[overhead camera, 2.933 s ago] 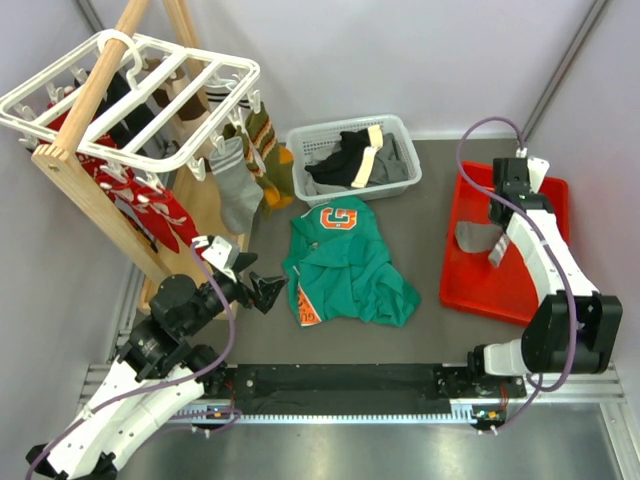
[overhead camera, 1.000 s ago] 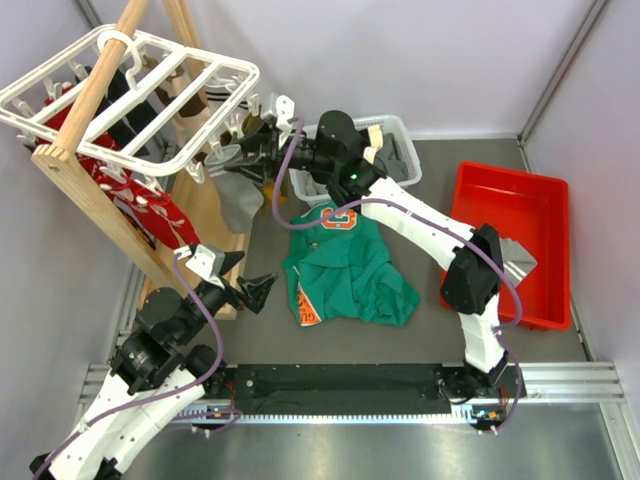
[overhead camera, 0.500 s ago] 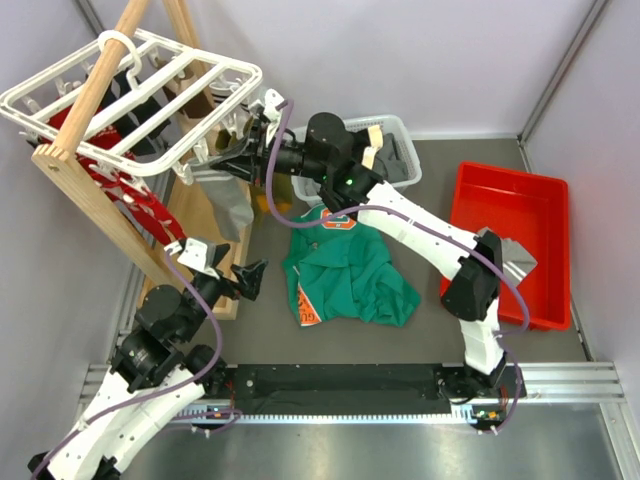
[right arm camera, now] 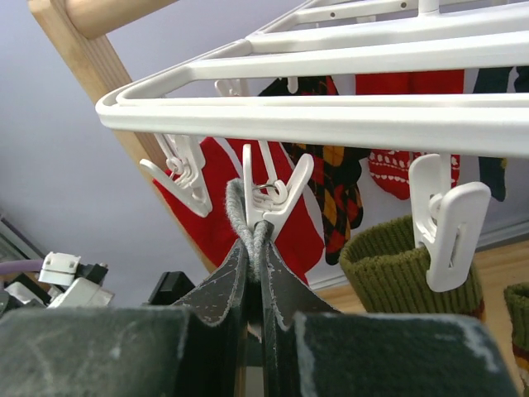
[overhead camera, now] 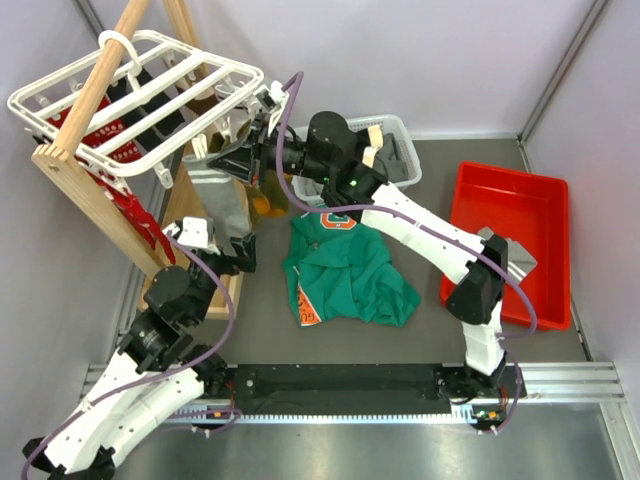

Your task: Remove the socks clipped to the hanger

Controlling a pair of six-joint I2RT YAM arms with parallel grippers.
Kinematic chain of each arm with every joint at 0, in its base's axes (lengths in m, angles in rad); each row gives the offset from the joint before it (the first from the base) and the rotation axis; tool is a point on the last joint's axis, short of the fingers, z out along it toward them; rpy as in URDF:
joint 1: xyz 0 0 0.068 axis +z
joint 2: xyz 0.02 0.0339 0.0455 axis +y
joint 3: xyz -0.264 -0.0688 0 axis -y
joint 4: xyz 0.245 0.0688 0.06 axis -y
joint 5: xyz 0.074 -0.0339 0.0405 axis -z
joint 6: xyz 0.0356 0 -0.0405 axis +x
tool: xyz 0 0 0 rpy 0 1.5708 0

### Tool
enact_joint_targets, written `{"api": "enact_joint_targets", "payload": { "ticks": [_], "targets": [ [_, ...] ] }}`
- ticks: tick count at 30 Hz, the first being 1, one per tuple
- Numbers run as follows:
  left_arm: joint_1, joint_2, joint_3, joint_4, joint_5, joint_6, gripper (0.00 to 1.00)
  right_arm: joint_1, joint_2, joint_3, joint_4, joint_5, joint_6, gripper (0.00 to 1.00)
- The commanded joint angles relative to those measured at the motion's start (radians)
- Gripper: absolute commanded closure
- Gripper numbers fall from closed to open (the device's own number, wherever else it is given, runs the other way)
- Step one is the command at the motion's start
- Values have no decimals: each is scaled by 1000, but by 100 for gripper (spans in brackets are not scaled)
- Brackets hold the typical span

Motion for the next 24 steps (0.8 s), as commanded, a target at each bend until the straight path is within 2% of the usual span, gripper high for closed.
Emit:
{"api": "enact_joint_targets", "payload": {
  "ticks": [1, 6, 8, 9, 10, 11, 13, 14, 15, 21, 24],
  "targets": [
    [-2, 54, 55, 111, -111, 54, 3, 14, -63, 55, 50, -2, 62, 100],
    [-2, 106, 45, 166, -140, 83, 5, 14, -68, 55, 51, -9, 71, 100],
    [-2, 125, 38, 196, -151, 107, 15, 13, -68, 53, 51, -12, 72, 100],
    [-2, 131, 37, 199, -150, 114, 25, 14, -68, 53, 50, -14, 74, 100],
    [-2, 137, 38, 200, -135, 121, 39, 14, -70, 53, 48, -12, 75, 100],
    [-2, 145, 40, 190, -127, 126, 69, 14, -70, 52, 50, -14, 75, 98],
    [-2, 148, 49, 174, -90, 123, 83, 13, -68, 53, 50, -11, 77, 96],
    [-2, 146, 51, 159, -76, 123, 97, 14, -68, 55, 50, -9, 77, 93],
    [-2, 146, 54, 145, -61, 118, 100, 13, -67, 55, 50, -8, 77, 91],
    [-2, 94, 64, 65, 39, 46, 100, 13, -64, 59, 50, -2, 69, 83],
    [-2, 57, 69, 27, 105, 20, 100, 14, -67, 59, 45, 5, 63, 70]
  ]
}}
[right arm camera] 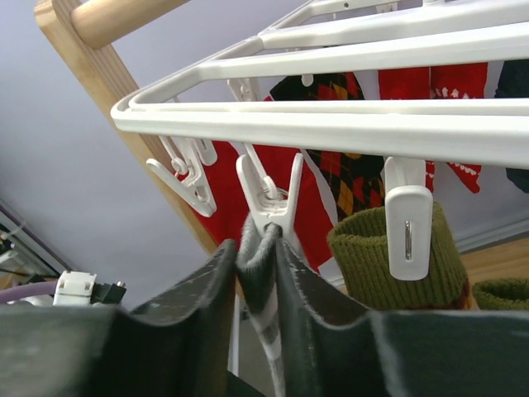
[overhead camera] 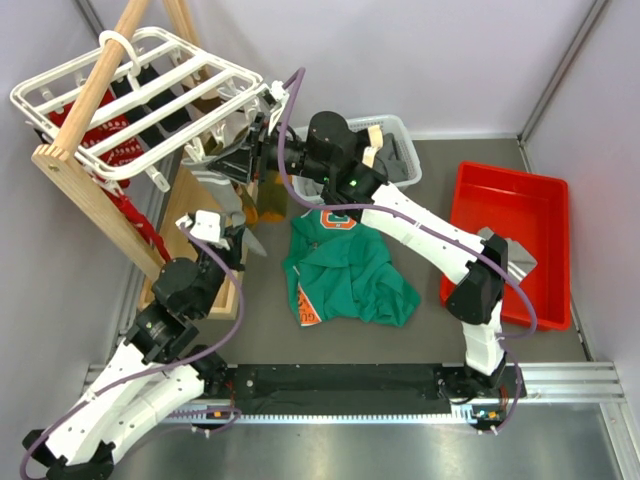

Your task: Remove the socks clipped to the hanger

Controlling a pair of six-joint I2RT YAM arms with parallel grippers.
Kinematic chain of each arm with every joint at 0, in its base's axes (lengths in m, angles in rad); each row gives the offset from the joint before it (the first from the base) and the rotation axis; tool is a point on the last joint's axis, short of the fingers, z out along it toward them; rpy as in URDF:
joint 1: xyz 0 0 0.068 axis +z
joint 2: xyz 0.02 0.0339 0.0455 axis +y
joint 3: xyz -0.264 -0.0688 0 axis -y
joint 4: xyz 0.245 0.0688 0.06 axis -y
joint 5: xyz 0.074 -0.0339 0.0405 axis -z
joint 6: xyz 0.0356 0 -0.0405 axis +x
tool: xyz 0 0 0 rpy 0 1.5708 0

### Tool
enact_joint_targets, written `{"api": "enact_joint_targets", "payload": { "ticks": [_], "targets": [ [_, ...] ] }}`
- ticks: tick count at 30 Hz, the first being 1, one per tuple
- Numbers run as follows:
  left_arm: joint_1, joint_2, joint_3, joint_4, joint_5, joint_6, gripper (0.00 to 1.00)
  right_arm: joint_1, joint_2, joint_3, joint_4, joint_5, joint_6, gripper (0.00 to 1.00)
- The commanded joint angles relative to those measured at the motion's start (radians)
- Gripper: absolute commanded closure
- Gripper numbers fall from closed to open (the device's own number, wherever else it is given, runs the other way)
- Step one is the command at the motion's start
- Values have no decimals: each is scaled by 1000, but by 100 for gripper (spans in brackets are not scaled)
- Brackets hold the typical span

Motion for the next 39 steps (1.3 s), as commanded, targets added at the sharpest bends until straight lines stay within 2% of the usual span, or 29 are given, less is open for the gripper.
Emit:
{"api": "enact_joint_targets", "payload": {
  "ticks": [1, 7, 10, 19, 32, 39],
  "targets": [
    [-2, -62, 47, -43, 124, -55, 100, 14, -65, 58, 43, 15, -3, 63],
    [-2, -115, 53, -81, 242, -77, 100, 12, -52, 80, 31, 26, -42, 41],
    [-2, -127, 50, -86, 282, -80, 100, 14, -23, 131, 2, 12, -46, 37],
    [-2, -130, 47, -89, 377, -79, 100, 41, 36, 252, -112, 55, -103, 32],
    [-2, -127, 37, -67, 416, -77, 100, 50, 63, 262, -187, 87, -148, 25],
    [-2, -104, 44, -60, 416, -63, 100, 50, 88, 268, -178, 92, -121, 25]
  ]
}}
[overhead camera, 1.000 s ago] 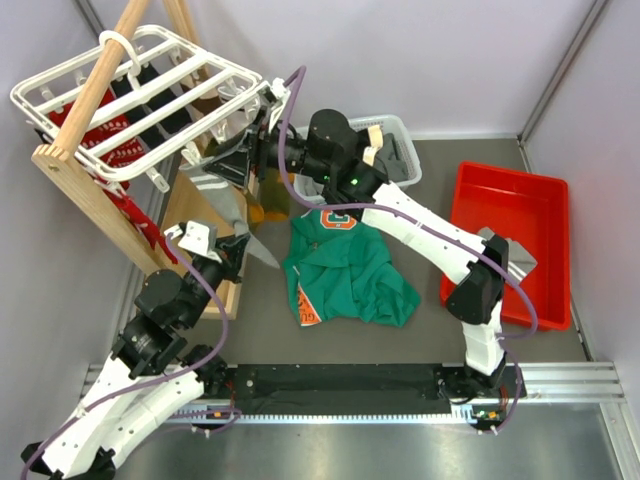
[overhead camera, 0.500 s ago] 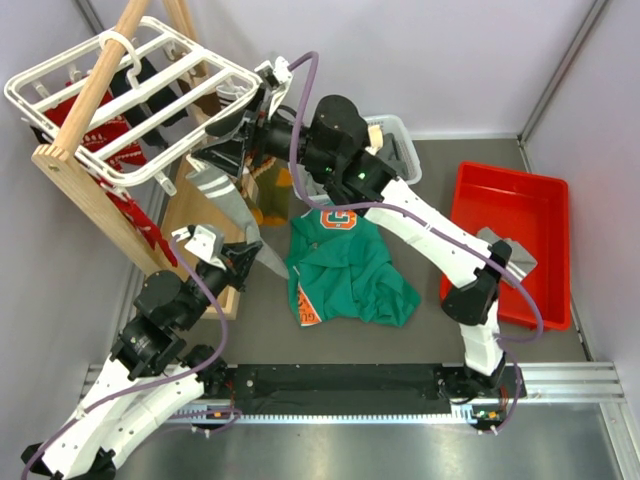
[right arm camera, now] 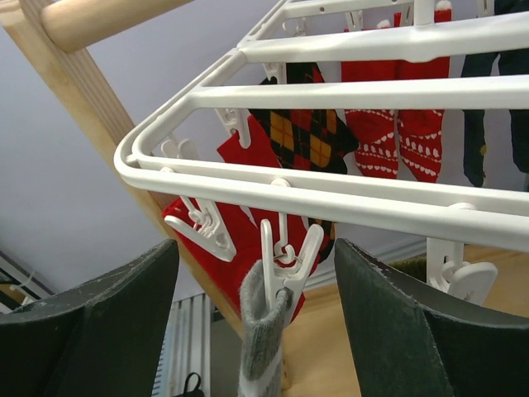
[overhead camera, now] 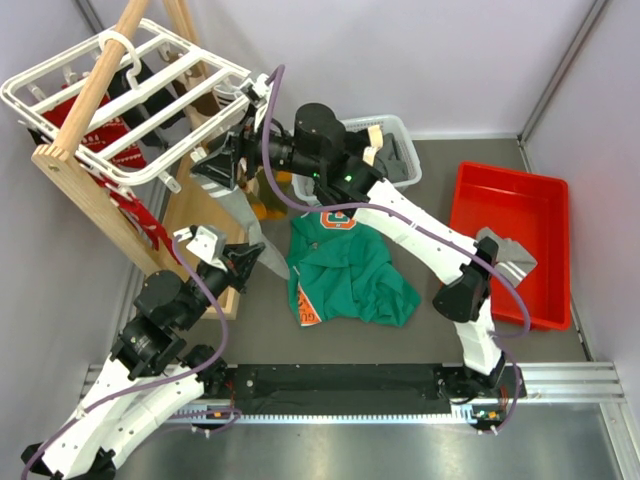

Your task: Remove the socks clipped to the hanger

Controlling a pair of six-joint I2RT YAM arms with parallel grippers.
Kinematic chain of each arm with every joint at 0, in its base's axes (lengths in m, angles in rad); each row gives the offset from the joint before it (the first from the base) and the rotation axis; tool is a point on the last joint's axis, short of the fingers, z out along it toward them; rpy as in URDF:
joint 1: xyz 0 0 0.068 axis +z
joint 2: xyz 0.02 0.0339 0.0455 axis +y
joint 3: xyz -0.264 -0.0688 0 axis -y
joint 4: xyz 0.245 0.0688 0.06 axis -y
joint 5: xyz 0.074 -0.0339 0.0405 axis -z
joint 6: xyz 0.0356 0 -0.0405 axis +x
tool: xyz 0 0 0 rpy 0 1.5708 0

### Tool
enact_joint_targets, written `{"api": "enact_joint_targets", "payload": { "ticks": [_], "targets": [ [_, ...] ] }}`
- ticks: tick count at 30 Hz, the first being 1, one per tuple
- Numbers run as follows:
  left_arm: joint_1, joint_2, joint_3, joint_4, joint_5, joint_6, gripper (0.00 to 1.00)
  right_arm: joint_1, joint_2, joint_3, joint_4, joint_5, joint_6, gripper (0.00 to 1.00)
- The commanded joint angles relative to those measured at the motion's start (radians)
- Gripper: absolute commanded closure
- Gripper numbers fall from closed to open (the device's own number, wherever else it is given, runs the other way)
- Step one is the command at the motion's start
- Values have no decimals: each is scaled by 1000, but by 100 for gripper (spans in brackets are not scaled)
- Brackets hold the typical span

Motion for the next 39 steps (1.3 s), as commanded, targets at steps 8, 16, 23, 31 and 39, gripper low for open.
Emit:
{"api": "enact_joint_targets", "payload": {
  "ticks": [8, 16, 23, 31, 39],
  "targets": [
    [-2, 16, 30, 37, 51, 21, 100, 23, 37, 77, 9, 40, 11, 25],
    [-2, 1, 17, 34, 46, 13, 100, 23, 49, 83, 24, 38, 28, 27],
    [-2, -15, 5, 31, 50, 10, 100, 23, 63, 83, 80, 43, 42, 42],
    [-2, -24, -6, 18, 43, 2, 100, 23, 66, 74, 156, 52, 90, 58],
    [-2, -36, -1, -5, 43, -13, 100, 23, 60, 56, 170, 46, 103, 100]
  ]
}}
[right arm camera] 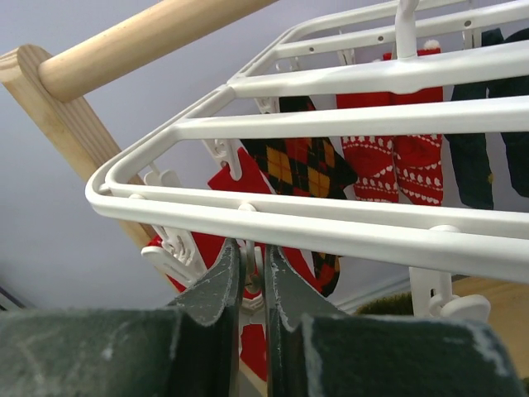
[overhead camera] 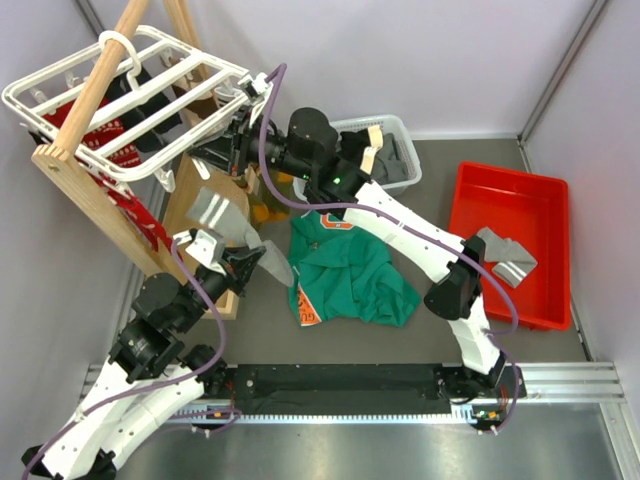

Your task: Remove the socks clipped to the hanger

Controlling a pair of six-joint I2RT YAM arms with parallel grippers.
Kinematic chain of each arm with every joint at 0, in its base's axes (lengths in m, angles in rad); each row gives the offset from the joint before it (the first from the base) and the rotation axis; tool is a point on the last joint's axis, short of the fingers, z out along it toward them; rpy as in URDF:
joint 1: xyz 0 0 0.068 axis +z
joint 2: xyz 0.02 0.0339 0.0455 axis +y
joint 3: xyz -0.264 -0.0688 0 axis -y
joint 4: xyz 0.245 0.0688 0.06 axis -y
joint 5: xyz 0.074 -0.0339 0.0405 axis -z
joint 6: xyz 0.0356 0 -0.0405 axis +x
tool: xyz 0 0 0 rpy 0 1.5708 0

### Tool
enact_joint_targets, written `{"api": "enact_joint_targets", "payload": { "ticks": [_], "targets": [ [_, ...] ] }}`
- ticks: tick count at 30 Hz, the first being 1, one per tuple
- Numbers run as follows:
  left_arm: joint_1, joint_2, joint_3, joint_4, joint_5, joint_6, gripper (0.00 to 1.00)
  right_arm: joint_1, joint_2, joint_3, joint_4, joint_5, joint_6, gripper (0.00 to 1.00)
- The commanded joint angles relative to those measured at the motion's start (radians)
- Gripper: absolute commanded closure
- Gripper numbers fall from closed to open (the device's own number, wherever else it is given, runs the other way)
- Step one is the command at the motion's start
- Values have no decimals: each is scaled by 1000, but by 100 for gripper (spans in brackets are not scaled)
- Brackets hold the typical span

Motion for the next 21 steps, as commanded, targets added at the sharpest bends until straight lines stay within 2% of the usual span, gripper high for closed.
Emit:
{"api": "enact_joint_targets", "payload": {
  "ticks": [1, 6, 10, 13, 15, 18, 19, 21],
  "targets": [
    [-2, -17, 3, -7, 8, -20, 100, 16, -8, 26, 56, -4, 13, 100],
    [-2, -52, -6, -43, 5, -63, 100, 16, -29, 0, 62, -9, 15, 100],
    [-2, -81, -9, -63, 22, -86, 100, 16, -47, -29, 62, -22, 4, 80],
    [-2, -91, 2, -89, 20, -95, 100, 14, -66, -38, 35, -44, -11, 61],
    [-2, -89, 17, -108, 28, -95, 100, 16, -87, -61, 35, -70, -14, 57],
    [-2, -81, 37, -128, 34, -94, 100, 16, -159, -155, 48, -107, -40, 45],
    [-2, -81, 42, -132, 34, -94, 100, 16, -205, -213, 50, -117, -68, 38],
    [-2, -80, 55, -143, 40, -98, 100, 16, -248, -274, 53, -163, -105, 34]
  ]
}}
